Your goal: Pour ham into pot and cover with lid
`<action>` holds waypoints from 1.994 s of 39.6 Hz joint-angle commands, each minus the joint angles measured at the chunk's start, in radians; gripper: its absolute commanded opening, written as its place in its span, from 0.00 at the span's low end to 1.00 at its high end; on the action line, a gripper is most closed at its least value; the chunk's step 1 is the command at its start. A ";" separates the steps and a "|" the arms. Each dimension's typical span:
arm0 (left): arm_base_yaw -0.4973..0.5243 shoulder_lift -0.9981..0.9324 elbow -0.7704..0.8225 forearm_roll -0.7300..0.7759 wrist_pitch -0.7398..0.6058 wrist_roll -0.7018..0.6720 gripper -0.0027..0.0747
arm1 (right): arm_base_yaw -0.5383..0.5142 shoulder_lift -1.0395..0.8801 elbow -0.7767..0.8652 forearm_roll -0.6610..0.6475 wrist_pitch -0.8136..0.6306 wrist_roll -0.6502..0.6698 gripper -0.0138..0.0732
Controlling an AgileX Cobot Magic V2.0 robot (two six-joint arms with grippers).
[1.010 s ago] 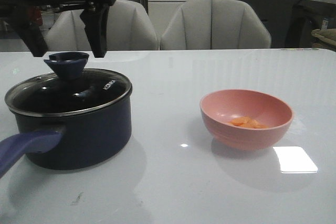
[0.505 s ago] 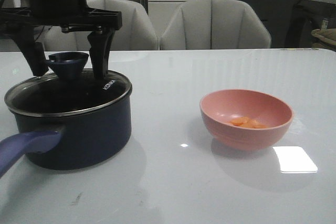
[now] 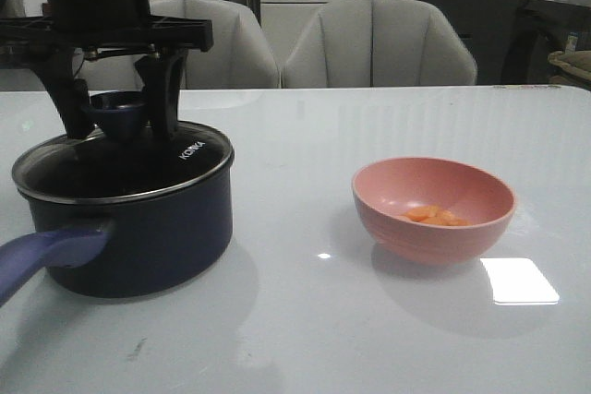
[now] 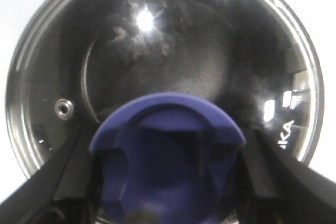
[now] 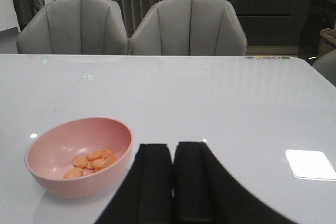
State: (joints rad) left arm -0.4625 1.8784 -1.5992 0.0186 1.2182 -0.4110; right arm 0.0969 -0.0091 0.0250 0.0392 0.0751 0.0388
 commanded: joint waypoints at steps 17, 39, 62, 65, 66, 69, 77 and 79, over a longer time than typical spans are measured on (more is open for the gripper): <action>0.003 -0.029 -0.050 0.012 -0.006 0.025 0.26 | -0.008 -0.020 0.011 -0.011 -0.085 -0.001 0.32; 0.003 -0.083 -0.060 0.020 -0.020 0.033 0.26 | -0.008 -0.020 0.011 -0.011 -0.085 -0.001 0.32; 0.160 -0.299 0.043 0.100 -0.079 0.118 0.26 | -0.008 -0.020 0.011 -0.011 -0.085 -0.001 0.32; 0.228 -0.355 0.121 0.100 -0.126 0.124 0.26 | -0.008 -0.020 0.011 -0.011 -0.085 -0.001 0.32; 0.249 -0.369 0.145 0.098 -0.138 0.133 0.26 | -0.008 -0.020 0.011 -0.011 -0.085 -0.001 0.32; 0.327 -0.412 0.231 0.091 -0.185 0.138 0.26 | -0.008 -0.020 0.011 -0.011 -0.085 -0.001 0.32; 0.467 -0.441 0.412 0.089 -0.245 0.164 0.26 | -0.008 -0.020 0.011 -0.011 -0.085 -0.001 0.32; 0.486 -0.441 0.454 0.089 -0.270 0.164 0.26 | -0.008 -0.020 0.011 -0.011 -0.085 -0.001 0.32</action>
State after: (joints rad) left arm -0.0027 1.4819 -1.1746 0.1090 1.0256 -0.2532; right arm 0.0969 -0.0091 0.0250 0.0392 0.0751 0.0388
